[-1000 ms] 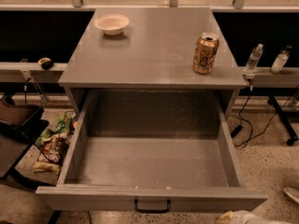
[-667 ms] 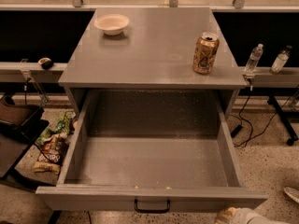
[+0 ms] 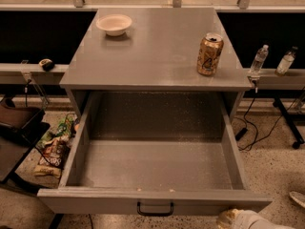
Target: Close top drawer
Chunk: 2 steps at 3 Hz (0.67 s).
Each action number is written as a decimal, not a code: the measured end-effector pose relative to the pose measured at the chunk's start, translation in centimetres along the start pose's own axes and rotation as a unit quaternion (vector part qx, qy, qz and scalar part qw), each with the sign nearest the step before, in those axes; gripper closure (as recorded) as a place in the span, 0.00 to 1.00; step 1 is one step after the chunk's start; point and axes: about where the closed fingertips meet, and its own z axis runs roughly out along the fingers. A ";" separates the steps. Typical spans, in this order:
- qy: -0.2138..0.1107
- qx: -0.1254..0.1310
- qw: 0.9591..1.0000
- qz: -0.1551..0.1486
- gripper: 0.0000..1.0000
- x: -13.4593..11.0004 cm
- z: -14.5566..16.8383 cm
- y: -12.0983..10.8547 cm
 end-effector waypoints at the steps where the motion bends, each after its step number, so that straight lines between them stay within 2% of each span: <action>1: -0.008 0.009 1.000 -0.008 1.00 -0.6 0.6 -0.9; 2: -0.024 0.034 0.999 -0.011 1.00 -0.7 1.7 -3.4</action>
Offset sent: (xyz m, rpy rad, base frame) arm 0.0773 -0.0132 -0.0119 0.0187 -0.1551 0.0023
